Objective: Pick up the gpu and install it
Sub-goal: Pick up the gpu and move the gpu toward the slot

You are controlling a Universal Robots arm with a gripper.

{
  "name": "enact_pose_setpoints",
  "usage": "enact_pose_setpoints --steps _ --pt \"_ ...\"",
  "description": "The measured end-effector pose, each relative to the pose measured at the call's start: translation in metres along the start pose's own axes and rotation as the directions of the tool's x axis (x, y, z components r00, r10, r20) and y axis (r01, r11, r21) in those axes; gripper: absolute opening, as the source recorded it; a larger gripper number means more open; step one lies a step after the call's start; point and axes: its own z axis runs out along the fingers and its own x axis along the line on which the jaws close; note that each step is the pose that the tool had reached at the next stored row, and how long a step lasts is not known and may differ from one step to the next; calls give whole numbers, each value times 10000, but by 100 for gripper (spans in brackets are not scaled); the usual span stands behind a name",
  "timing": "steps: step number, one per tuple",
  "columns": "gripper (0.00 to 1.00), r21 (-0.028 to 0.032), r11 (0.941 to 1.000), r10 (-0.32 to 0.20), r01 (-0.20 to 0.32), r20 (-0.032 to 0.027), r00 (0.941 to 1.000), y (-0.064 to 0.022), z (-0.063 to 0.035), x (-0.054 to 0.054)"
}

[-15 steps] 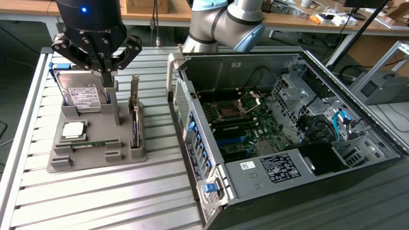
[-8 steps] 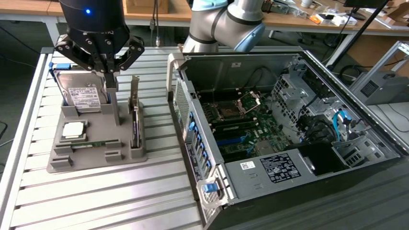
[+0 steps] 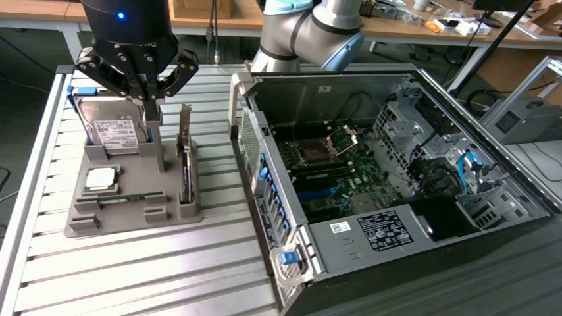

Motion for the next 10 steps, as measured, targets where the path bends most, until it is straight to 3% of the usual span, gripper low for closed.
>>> enact_pose_setpoints --steps 4,8,10 --pt "11 0 10000 0 0 0 10000 0 0 0" --pt "36 0 10000 0 0 1 10000 0 0 0" --pt "42 0 10000 0 0 0 10000 0 0 0"
